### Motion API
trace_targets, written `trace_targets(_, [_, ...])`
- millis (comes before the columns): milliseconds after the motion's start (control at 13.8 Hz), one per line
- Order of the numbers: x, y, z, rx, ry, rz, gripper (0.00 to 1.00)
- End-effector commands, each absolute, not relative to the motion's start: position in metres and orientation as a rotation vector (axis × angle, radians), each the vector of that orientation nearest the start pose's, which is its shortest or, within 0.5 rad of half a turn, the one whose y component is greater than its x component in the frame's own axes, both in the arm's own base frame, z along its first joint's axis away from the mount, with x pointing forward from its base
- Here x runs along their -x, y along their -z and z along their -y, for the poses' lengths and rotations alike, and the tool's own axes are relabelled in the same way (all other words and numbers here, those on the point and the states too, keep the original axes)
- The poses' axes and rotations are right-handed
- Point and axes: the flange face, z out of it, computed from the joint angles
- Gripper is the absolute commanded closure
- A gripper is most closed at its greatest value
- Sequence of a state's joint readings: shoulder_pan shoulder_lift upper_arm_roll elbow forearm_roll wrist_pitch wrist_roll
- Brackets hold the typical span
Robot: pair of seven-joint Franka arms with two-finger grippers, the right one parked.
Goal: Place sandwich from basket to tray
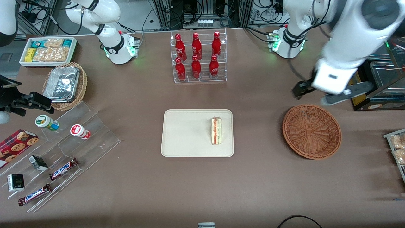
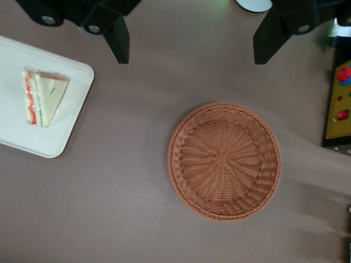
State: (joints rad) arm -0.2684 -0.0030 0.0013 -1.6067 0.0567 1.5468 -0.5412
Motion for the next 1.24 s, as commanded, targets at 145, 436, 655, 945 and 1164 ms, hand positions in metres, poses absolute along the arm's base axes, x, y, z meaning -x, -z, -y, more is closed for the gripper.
trace_targets(145, [-0.504, -0.619, 0.058, 3.137, -0.09, 0.304, 0.0])
trace_targets(436, [-0.507, -0.621, 0.024, 3.231, -0.098, 0.319, 0.0])
trace_targets(655, [-0.521, -0.624, 0.025, 3.224, -0.088, 0.296, 0.0])
trace_targets(945, [-0.519, -0.624, 0.044, 3.112, -0.063, 0.2, 0.0])
trace_targets(1164, [-0.519, -0.625, 0.044, 3.108, -0.059, 0.197, 0.0])
